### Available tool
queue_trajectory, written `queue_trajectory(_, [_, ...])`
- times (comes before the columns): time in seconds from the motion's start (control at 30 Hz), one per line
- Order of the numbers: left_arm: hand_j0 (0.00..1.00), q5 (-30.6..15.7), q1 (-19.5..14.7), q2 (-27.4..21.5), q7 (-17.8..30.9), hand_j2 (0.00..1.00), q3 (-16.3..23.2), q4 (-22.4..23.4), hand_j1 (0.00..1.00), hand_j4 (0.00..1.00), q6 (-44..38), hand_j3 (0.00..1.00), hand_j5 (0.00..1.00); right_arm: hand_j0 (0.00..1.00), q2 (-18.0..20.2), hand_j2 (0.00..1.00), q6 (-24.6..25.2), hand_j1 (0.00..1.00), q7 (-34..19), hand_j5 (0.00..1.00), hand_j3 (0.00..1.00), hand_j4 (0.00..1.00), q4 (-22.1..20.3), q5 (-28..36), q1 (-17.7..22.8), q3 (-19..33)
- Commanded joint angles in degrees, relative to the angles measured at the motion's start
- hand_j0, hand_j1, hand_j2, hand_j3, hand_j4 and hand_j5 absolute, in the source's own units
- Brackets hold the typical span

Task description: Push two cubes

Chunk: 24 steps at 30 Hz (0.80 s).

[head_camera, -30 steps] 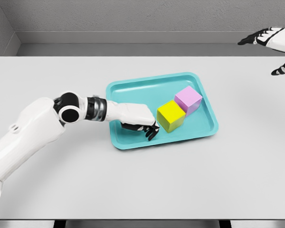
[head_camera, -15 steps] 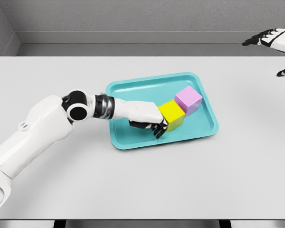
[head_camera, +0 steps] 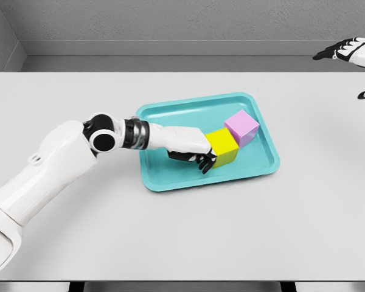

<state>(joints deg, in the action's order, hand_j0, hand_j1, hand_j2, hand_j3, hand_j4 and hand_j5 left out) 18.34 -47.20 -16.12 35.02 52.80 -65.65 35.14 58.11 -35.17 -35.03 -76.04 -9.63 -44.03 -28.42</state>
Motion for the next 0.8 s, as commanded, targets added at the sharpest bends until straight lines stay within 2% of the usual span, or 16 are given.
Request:
queue_trajectory(0.0, [0.28, -0.4, 0.0, 0.6, 0.0, 0.28, -0.1, -0.1, 0.28, 0.28, -0.1, 0.28, 0.28, 1.0, 0.1, 1.0, 0.2, 1.0, 0.0, 1.0, 1.0, 1.0, 0.0, 0.3, 0.0, 0.0])
queue_trajectory(0.17, [0.28, -0.4, 0.0, 0.4, 0.0, 0.28, -0.1, 0.1, 0.28, 0.28, -0.1, 0.28, 0.28, 1.0, 0.7, 1.0, 0.2, 1.0, 0.0, 1.0, 1.0, 1.0, -0.1, 0.3, 0.1, 0.0])
queue_trajectory(0.23, [0.28, -0.9, 0.1, -3.2, 0.0, 0.28, -1.5, -0.7, 0.28, 0.28, -0.1, 0.28, 0.28, 1.0, 0.7, 1.0, 0.2, 1.0, 0.0, 1.0, 1.0, 1.0, -0.1, 0.3, 0.1, 0.0])
queue_trajectory(0.27, [0.28, -1.3, 0.8, -5.5, 0.0, 0.28, -2.4, -4.3, 0.28, 0.28, -0.1, 0.28, 0.28, 1.0, 0.8, 1.0, 0.2, 1.0, 0.0, 1.0, 1.0, 1.0, -0.1, 0.3, 0.1, 0.0])
queue_trajectory(0.3, [0.29, -3.2, 2.0, -8.1, 0.0, 0.29, -2.9, -7.8, 0.29, 0.29, -0.1, 0.29, 0.29, 1.0, 0.9, 1.0, 0.2, 1.0, 0.0, 1.0, 1.0, 1.0, -0.2, 0.3, 0.5, 0.0])
queue_trajectory(0.33, [0.29, -6.9, 3.0, -11.0, 0.0, 0.29, -3.1, -9.2, 0.29, 0.29, -0.1, 0.29, 0.29, 1.0, 0.9, 1.0, 0.2, 1.0, 0.0, 1.0, 1.0, 1.0, -0.4, 0.3, 0.6, 0.0])
queue_trajectory(0.4, [0.34, -10.0, 5.4, -13.1, 0.0, 0.34, -4.7, -10.1, 0.34, 0.34, -0.1, 0.34, 0.34, 1.0, 0.9, 1.0, 0.2, 1.0, 0.0, 1.0, 1.0, 1.0, -0.9, 0.2, 0.6, 0.2])
queue_trajectory(0.43, [0.35, -9.8, 5.4, -12.4, 0.0, 0.35, -4.5, -12.5, 0.35, 0.35, -0.1, 0.35, 0.35, 1.0, 0.9, 1.0, 0.2, 1.0, 0.0, 1.0, 1.0, 1.0, -1.4, 0.1, 0.7, 0.2])
queue_trajectory(0.47, [0.35, -9.1, 5.1, -9.8, 0.0, 0.35, -4.2, -13.5, 0.35, 0.35, -0.1, 0.35, 0.35, 1.0, 0.9, 1.0, 0.2, 1.0, 0.0, 1.0, 1.0, 1.0, -1.5, 0.0, 0.6, 0.1])
queue_trajectory(0.5, [0.34, -8.7, 4.8, -8.0, 0.0, 0.34, -4.1, -13.2, 0.34, 0.34, -0.1, 0.34, 0.34, 1.0, 0.9, 1.0, 0.2, 1.0, 0.0, 1.0, 1.0, 1.0, -1.6, 0.0, 0.6, 0.1])
queue_trajectory(0.57, [0.34, -5.0, 3.7, -3.8, 0.0, 0.34, -4.1, -12.4, 0.34, 0.34, -0.1, 0.34, 0.34, 1.0, 1.3, 1.0, 0.2, 1.0, 0.0, 1.0, 1.0, 1.0, -4.5, -0.1, 1.4, -0.4])
queue_trajectory(0.6, [0.34, -4.6, 3.4, -3.7, 0.0, 0.34, -4.2, -12.4, 0.34, 0.34, -0.1, 0.34, 0.34, 1.0, 2.8, 1.0, 0.2, 1.0, 0.0, 1.0, 1.0, 1.0, -5.3, 0.0, 1.4, -0.4])
queue_trajectory(0.77, [0.34, -3.9, 3.3, -0.7, 0.0, 0.34, -4.1, -12.4, 0.34, 0.34, -0.1, 0.34, 0.34, 1.0, 3.1, 1.0, 0.2, 1.0, 0.0, 1.0, 1.0, 1.0, -6.2, 0.0, 1.8, -0.7])
